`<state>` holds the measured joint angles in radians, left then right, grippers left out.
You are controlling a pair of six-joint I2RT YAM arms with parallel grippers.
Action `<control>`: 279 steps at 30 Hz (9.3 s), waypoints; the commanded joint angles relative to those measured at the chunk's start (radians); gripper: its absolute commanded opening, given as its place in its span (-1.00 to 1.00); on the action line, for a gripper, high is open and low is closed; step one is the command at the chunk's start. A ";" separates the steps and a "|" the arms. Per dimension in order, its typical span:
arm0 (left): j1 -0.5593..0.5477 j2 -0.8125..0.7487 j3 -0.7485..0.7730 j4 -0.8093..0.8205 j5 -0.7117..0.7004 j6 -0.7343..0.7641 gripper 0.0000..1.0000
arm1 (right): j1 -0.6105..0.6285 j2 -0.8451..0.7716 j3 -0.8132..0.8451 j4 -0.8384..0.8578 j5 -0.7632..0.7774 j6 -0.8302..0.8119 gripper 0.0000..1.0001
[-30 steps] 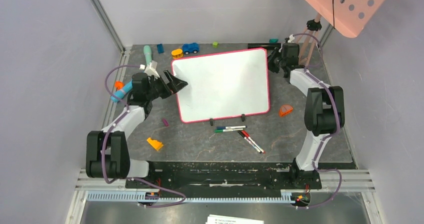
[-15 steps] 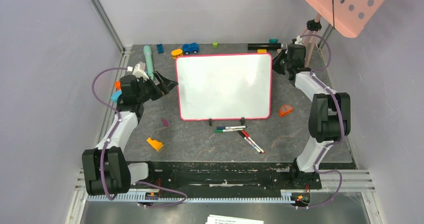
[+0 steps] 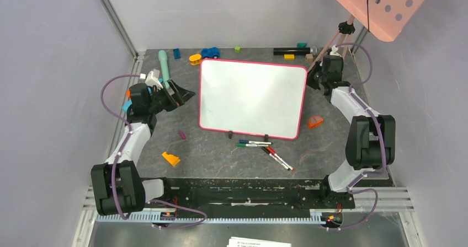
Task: Write a sentence on the whiteboard
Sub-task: Adjust the whiteboard at the center of the board, then hold the whiteboard on the whiteboard stand, then write a sentence on the whiteboard.
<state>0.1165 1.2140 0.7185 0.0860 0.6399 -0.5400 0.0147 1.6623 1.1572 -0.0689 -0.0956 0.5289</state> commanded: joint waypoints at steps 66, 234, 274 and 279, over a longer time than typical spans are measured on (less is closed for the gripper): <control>-0.068 0.176 -0.042 0.281 0.175 -0.069 0.95 | 0.241 -0.054 -0.018 -0.255 0.531 -0.084 -1.00; -0.158 0.714 -0.303 1.471 0.565 -0.166 -0.96 | 0.822 -0.063 0.377 -0.109 0.137 -0.481 -1.00; -0.189 0.718 -0.283 1.471 0.633 -0.128 -0.96 | 0.877 0.030 0.497 -0.224 0.253 -0.501 -1.00; -0.190 0.718 -0.284 1.472 0.634 -0.128 -0.96 | 0.890 0.098 0.592 -0.261 0.246 -0.521 -1.00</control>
<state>-0.0437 1.9114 0.4389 1.5120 1.2102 -0.7589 0.8940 1.7264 1.6562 -0.3176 0.1551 0.0471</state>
